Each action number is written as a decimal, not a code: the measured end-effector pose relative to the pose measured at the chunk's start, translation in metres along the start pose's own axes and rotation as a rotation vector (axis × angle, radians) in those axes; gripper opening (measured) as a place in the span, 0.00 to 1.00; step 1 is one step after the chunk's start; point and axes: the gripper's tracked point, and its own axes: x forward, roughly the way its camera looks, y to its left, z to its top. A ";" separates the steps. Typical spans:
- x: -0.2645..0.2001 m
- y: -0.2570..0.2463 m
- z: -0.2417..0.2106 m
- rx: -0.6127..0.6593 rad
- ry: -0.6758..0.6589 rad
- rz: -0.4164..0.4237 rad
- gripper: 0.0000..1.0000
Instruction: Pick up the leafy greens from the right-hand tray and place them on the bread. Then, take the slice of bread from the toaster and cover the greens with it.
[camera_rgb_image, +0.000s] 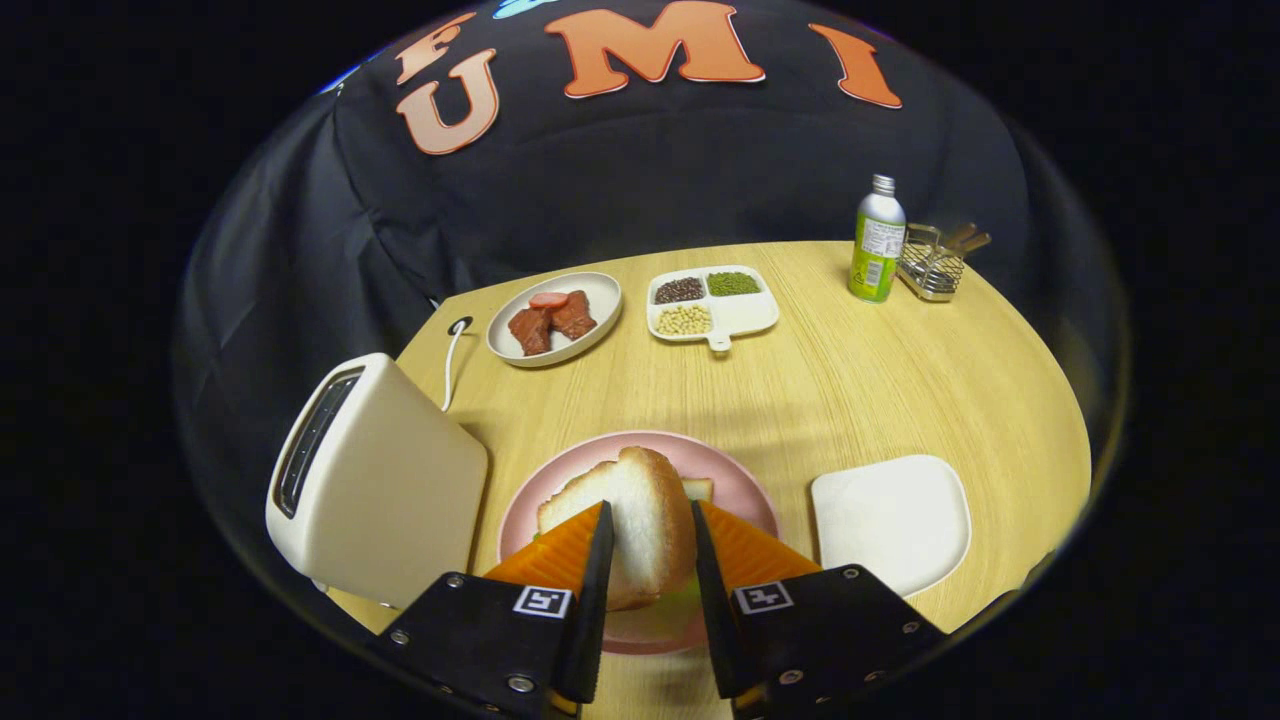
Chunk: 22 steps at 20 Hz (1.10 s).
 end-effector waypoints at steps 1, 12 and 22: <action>0.002 -0.006 -0.003 -0.002 0.012 -0.014 0.47; -0.031 -0.061 0.044 -0.024 -0.081 -0.120 0.90; -0.114 -0.120 0.142 -0.054 -0.332 -0.217 0.98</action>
